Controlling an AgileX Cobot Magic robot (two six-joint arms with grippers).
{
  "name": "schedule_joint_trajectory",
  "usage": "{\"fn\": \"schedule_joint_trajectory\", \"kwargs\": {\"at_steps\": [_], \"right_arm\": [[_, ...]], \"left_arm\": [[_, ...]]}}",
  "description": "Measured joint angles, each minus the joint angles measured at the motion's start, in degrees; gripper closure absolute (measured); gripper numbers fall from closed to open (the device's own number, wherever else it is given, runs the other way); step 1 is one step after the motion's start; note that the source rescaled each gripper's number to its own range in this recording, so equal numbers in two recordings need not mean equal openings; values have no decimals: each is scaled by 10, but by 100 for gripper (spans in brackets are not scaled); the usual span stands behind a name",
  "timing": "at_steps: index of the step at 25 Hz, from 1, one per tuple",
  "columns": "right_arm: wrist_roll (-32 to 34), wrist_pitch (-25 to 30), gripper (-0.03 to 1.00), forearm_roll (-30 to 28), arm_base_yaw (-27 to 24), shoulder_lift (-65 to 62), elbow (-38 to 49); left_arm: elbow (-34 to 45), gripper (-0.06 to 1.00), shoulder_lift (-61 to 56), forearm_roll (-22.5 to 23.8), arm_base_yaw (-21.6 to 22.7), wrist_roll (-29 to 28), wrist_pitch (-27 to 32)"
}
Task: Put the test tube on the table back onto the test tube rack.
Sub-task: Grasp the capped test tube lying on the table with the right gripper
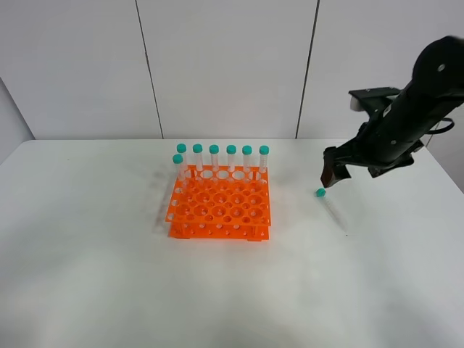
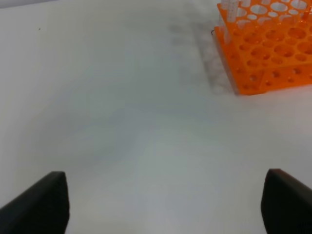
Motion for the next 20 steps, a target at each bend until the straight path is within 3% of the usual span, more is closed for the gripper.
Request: {"fn": "schedule_joint_trajectory", "kwargs": {"at_steps": [7, 20], "right_arm": [[30, -18, -3, -41, 2, 101, 0], [36, -89, -3, -55, 2, 191, -8]], "left_arm": [[0, -6, 0, 0, 0, 0, 0], [0, -6, 0, 0, 0, 0, 0]]}}
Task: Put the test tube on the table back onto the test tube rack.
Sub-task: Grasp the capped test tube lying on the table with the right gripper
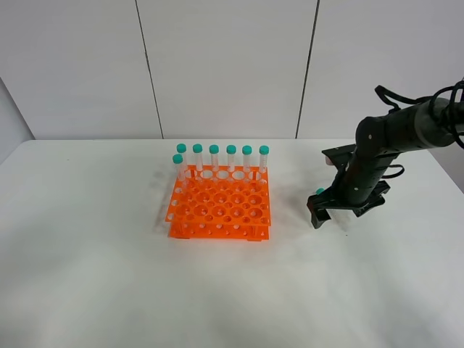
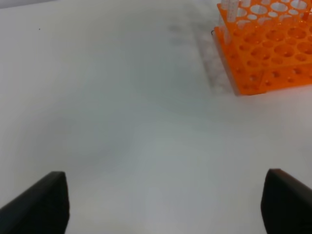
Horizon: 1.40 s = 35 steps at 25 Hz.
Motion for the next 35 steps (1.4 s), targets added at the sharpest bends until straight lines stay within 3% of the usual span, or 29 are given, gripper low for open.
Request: {"fn": "schedule_joint_trajectory", "kwargs": {"at_steps": [9, 16, 35], "right_arm": [[19, 77, -3, 14, 0, 48, -107], [40, 132, -3, 20, 0, 58, -123], [63, 130, -1, -4, 0, 78, -123]], "left_arm": [[0, -6, 0, 0, 0, 0, 0], [0, -6, 0, 0, 0, 0, 0], [0, -6, 0, 0, 0, 0, 0]]}}
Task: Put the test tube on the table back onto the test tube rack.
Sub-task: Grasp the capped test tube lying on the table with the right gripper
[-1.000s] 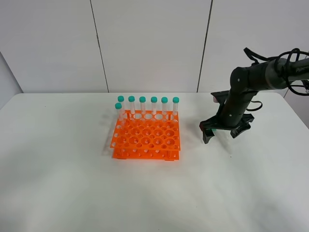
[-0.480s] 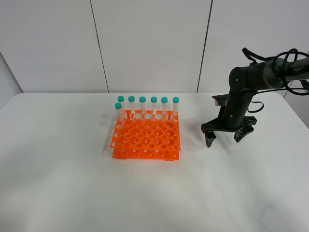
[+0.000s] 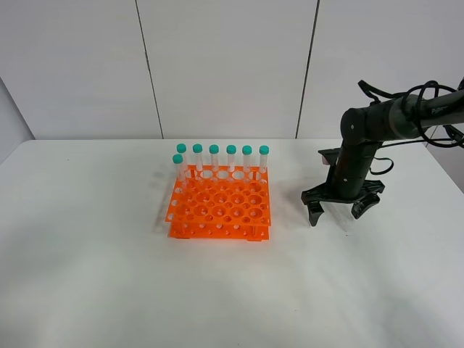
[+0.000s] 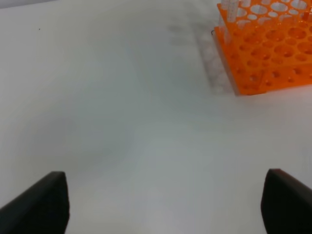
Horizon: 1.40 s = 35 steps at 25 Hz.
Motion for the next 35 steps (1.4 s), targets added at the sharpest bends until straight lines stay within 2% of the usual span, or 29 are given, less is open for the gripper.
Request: {"fn": "schedule_joint_trajectory", "kwargs": {"at_steps": [35], "right_arm": [[2, -24, 4, 4, -1, 15, -2]], "left_arm": [[0, -6, 0, 0, 0, 0, 0]]}}
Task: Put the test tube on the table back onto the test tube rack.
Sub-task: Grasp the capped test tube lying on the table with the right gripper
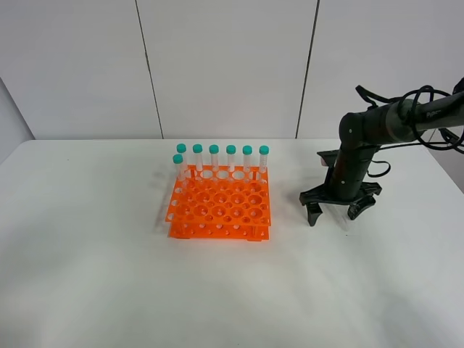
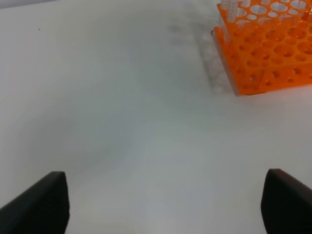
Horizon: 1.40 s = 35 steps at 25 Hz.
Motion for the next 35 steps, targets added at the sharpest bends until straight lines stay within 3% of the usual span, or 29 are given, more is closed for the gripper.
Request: {"fn": "schedule_joint_trajectory", "kwargs": {"at_steps": [3, 5, 8, 10, 11, 12, 24, 29, 35], "right_arm": [[0, -1, 6, 0, 0, 0, 0], [0, -1, 14, -1, 0, 0, 0], [0, -1, 49, -2, 0, 0, 0], [0, -1, 88, -2, 0, 0, 0], [-1, -1, 97, -2, 0, 0, 0], [-2, -1, 93, -2, 0, 0, 0], [-32, 18, 94, -2, 0, -3, -9], [-54, 45, 94, -1, 0, -55, -54], [-93, 69, 94, 42, 0, -139, -116]], "left_arm": [[0, -6, 0, 0, 0, 0, 0], [0, -6, 0, 0, 0, 0, 0], [0, -6, 0, 0, 0, 0, 0], [0, -6, 0, 0, 0, 0, 0], [0, -6, 0, 0, 0, 0, 0], [0, -6, 0, 0, 0, 0, 0], [0, -6, 0, 0, 0, 0, 0], [0, -6, 0, 0, 0, 0, 0], [0, -6, 0, 0, 0, 0, 0]]}}
